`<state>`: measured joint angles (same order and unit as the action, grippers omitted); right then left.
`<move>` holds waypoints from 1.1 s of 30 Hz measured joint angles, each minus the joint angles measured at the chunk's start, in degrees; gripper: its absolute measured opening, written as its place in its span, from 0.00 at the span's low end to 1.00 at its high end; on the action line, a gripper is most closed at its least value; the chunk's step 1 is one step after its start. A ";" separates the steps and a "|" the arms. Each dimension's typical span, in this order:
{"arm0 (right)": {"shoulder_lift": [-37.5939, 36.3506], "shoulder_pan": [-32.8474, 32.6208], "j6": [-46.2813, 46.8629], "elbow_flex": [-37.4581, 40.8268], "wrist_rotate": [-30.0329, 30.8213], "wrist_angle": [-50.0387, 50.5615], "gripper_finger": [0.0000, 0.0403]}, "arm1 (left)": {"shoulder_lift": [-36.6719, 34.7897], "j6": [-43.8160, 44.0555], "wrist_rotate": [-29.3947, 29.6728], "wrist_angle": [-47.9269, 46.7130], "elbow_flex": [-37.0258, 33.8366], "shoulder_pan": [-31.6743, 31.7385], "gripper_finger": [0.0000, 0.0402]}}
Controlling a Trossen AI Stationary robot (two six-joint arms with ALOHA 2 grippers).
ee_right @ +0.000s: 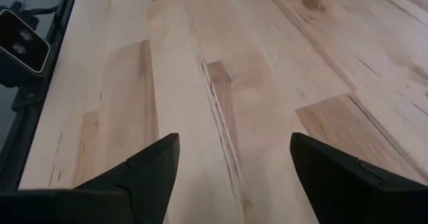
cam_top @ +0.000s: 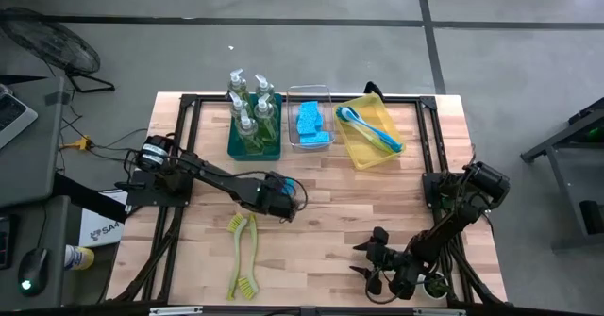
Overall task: Pick & Place Kitchen Sink Supplies
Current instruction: Put the blue sponge into the transparent bin
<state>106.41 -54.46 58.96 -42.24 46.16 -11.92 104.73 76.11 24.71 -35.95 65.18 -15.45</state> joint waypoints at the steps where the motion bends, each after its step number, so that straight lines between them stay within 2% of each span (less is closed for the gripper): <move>1: 0.00 0.00 -0.29 0.00 0.02 -0.02 0.69 | 0.00 -1.47 0.73 2.39 0.05 -0.20 0.26; 7: 0.00 0.02 -0.97 0.00 0.32 -0.01 0.69 | -0.11 -11.15 2.81 15.94 0.08 -0.77 0.18; 13: 0.00 0.02 -0.97 0.00 0.39 0.00 0.69 | -0.14 -14.55 8.23 25.23 0.10 0.10 0.10; 17: 0.00 0.02 -0.97 0.00 0.39 0.00 0.69 | -0.15 -16.02 9.15 28.87 1.27 2.04 0.05; 29: 0.00 0.02 -0.97 0.00 0.39 0.00 0.69 | -0.26 -22.82 10.23 27.86 9.22 7.83 0.00; 33: 0.00 0.02 -0.90 0.00 0.23 0.00 0.69 | -0.26 -22.79 12.68 22.96 11.93 10.33 0.00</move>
<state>106.41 -54.43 58.07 -42.24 46.38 -11.92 104.47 53.32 37.40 -12.98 77.11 -5.12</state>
